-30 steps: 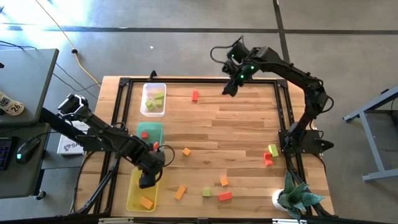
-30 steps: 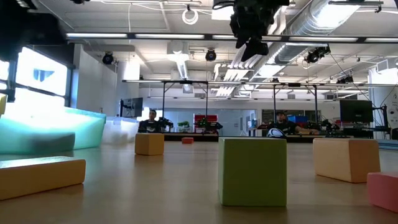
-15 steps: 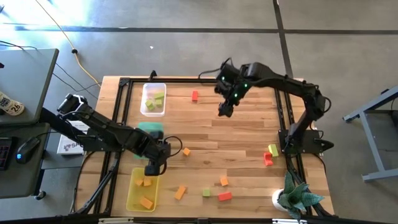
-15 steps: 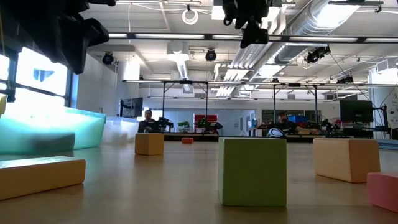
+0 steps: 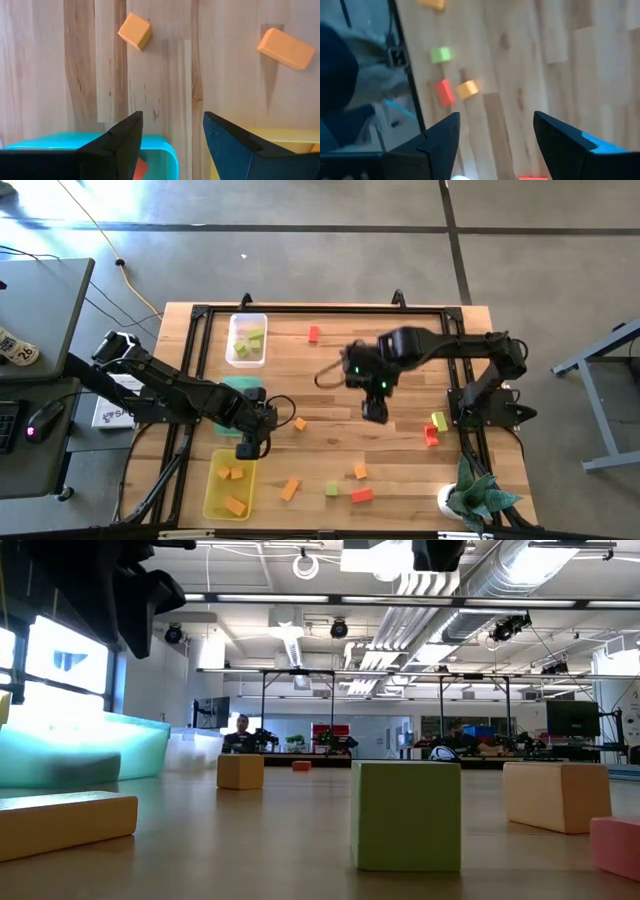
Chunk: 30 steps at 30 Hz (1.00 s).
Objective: Sort & place blocks by color
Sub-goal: Put the orange rectangular block into the blue bin
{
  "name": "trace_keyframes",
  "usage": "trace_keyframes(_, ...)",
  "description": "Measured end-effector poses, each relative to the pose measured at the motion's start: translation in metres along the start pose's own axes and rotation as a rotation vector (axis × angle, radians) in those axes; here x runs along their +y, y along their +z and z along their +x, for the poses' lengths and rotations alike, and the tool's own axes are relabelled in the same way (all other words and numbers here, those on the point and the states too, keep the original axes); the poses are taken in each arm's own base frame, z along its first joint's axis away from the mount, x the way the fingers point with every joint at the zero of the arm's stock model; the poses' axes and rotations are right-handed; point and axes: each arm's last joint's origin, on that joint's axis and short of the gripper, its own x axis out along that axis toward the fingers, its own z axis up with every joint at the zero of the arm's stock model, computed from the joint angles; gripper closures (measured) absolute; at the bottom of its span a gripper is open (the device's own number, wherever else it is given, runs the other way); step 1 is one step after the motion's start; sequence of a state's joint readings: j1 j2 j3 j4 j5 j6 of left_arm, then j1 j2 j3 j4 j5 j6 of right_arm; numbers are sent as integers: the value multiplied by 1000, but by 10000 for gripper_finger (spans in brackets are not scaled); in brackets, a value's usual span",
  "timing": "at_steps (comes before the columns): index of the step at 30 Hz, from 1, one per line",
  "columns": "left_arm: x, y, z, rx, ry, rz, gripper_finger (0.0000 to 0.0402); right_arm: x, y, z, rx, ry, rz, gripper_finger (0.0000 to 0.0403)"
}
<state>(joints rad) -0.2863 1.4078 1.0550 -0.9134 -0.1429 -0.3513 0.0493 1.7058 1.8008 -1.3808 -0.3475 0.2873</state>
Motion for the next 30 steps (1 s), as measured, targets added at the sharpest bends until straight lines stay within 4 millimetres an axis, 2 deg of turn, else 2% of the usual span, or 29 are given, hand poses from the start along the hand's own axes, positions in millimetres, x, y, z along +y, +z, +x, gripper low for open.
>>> trace_keyframes(5,0,0,0,0,0,8,206,35,-12,15,35,-10,-77,164)
trace_keyframes(11,0,0,0,1,0,41,206,69,-25,34,-30,-207,-185,164)
trace_keyframes(16,0,0,0,2,0,42,206,95,-35,49,-44,-193,-272,164)
trace_keyframes(22,0,0,0,1,0,41,206,125,-40,81,-46,-153,-330,164)
trace_keyframes(30,0,0,0,1,0,41,206,145,-44,131,0,-168,-384,164)
